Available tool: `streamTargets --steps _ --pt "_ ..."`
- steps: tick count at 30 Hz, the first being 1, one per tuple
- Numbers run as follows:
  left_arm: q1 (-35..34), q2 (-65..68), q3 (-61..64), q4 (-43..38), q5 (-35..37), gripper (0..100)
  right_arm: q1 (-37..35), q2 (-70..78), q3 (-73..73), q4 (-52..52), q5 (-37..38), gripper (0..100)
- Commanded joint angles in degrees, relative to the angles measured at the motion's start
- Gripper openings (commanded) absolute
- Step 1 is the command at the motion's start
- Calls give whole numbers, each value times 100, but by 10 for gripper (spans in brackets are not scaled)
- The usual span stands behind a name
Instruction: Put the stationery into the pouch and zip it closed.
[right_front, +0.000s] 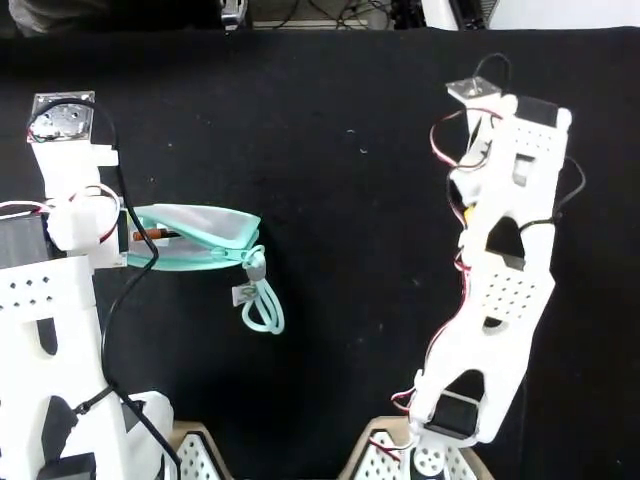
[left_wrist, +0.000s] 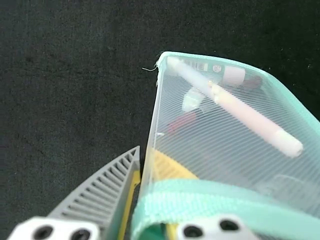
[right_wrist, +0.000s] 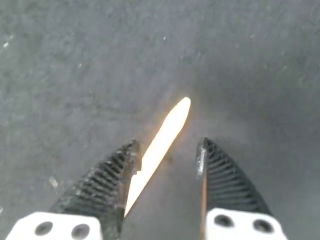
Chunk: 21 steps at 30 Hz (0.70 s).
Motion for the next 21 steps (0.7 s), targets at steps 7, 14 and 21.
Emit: streamTargets --steps 7,14,21 --pt "-101 123 171 -79 -53 30 -9 -356 884 -1266 -79 188" --pt "-110 123 171 -79 -53 30 0 127 866 -1582 -53 178" --pt "-110 123 171 -79 -53 30 -35 163 752 -1213 -44 9"
